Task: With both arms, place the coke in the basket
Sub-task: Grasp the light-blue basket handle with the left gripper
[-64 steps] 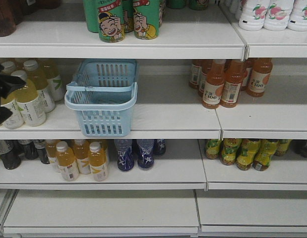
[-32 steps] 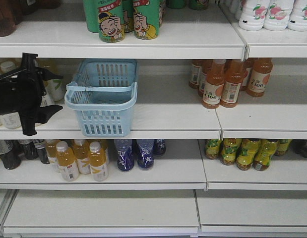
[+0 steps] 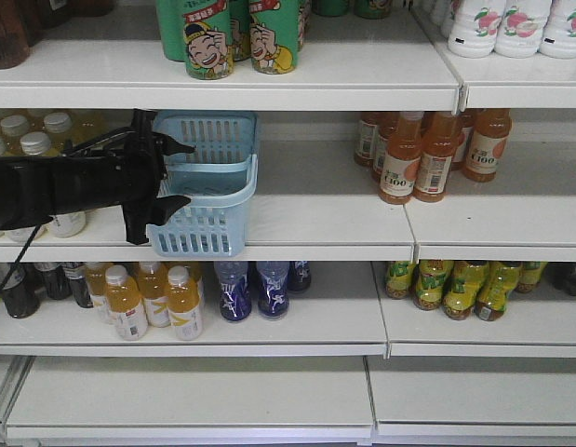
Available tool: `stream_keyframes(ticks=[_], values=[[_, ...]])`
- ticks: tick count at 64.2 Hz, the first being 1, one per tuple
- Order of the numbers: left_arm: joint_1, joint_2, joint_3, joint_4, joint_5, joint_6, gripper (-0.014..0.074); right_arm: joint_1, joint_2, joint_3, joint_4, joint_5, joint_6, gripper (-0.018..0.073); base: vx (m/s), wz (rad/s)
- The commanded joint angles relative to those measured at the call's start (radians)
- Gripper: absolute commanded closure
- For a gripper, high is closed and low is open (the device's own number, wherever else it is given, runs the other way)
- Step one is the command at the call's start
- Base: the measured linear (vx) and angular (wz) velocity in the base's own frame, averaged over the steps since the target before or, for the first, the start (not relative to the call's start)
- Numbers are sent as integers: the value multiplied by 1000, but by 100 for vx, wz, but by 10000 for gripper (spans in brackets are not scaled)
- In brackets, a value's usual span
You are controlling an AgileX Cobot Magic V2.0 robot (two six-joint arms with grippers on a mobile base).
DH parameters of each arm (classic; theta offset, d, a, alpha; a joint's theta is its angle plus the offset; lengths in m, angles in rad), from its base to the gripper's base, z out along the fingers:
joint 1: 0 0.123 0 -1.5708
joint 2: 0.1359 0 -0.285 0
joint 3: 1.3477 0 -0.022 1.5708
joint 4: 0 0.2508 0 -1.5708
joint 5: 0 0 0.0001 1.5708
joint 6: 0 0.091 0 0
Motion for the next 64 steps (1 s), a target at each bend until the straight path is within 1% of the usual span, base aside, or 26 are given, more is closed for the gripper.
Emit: stream_keyframes(ticks=[1, 18, 27, 30, 34, 37, 39, 40, 48, 53, 60, 61, 64], values=[[-4, -21, -71, -75, 23, 8, 84, -3, -18, 11, -6, -77, -4, 568, 0, 0], [-4, 31, -152, -75, -34, 8, 88, -3, -18, 11, -6, -77, -4, 568, 0, 0], [-4, 62, -188, -75, -46, 8, 133, -3, -18, 11, -6, -77, -4, 568, 0, 0], [-4, 77, -199, -75, -41, 8, 164, -3, -18, 11, -6, -77, -4, 568, 0, 0], [-4, 94, -212, -75, -30, 6, 214, -3, -18, 11, -6, -77, -4, 568, 0, 0], [-4, 106, -220, -75, -22, 7, 278, -3, -18, 11, -6, -77, -4, 568, 0, 0], [-4, 112, -228, -75, -15, 8, 336, -3, -18, 11, -6, -76, -4, 568, 0, 0], [-4, 114, -229, -75, -15, 9, 349, -3, -18, 11, -6, -76, -4, 568, 0, 0], [-4, 131, -244, -75, 26, 9, 605, -3, -18, 11, -6, -77, -4, 568, 0, 0], [-4, 131, -244, -75, 43, 48, 605, -3, -18, 11, -6, -77, -4, 568, 0, 0], [-3, 131, -244, -75, 119, 183, 604, -3, -18, 11, -6, -77, -4, 568, 0, 0], [-1, 131, -244, -75, 136, 213, 604, -3, -18, 11, -6, -77, -4, 568, 0, 0], [7, 131, -243, -75, 211, 267, 604, -3, -18, 11, -6, -77, -4, 568, 0, 0]])
